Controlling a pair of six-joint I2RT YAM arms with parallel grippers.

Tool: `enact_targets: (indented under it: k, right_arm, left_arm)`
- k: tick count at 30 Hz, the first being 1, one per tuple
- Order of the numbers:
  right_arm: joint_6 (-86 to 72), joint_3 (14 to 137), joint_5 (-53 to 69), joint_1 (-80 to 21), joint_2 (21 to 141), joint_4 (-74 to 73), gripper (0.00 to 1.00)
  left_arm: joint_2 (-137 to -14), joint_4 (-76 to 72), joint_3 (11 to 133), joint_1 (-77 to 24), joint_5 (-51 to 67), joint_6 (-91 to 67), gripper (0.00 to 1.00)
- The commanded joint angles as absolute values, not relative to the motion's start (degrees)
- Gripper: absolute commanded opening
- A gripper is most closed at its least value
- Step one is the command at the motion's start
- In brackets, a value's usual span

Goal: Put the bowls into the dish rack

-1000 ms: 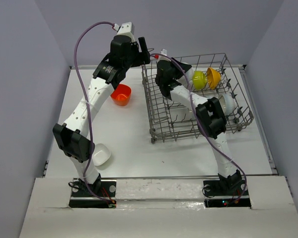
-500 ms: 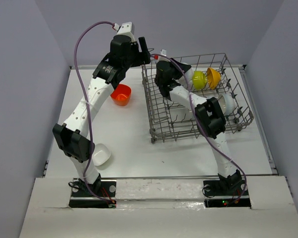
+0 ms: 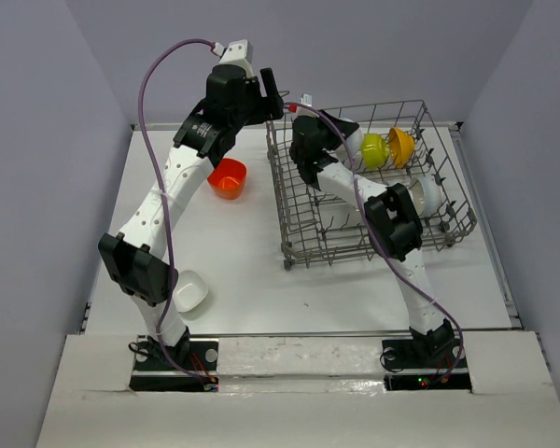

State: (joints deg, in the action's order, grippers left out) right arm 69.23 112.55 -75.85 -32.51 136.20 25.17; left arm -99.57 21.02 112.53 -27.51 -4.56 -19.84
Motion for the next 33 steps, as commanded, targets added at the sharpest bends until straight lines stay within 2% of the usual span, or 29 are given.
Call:
enact_targets:
  k: [1, 20, 33]
  right_arm:
    - [68.9, 112.1, -75.1, -31.7, 140.5, 22.8, 0.01]
    - [69.8, 112.4, -73.3, -32.8, 142.5, 25.1, 0.02]
    - [69.9, 111.5, -72.9, -33.3, 143.4, 25.7, 0.08]
  left_arm:
    - [-98.5, 20.0, 115.3, -27.4, -3.7, -19.2, 0.84]
    - [-98.9, 20.0, 115.1, -27.3, -3.4, -19.3, 0.84]
    - [-98.9, 19.9, 115.0, -27.4, -3.3, -19.2, 0.84]
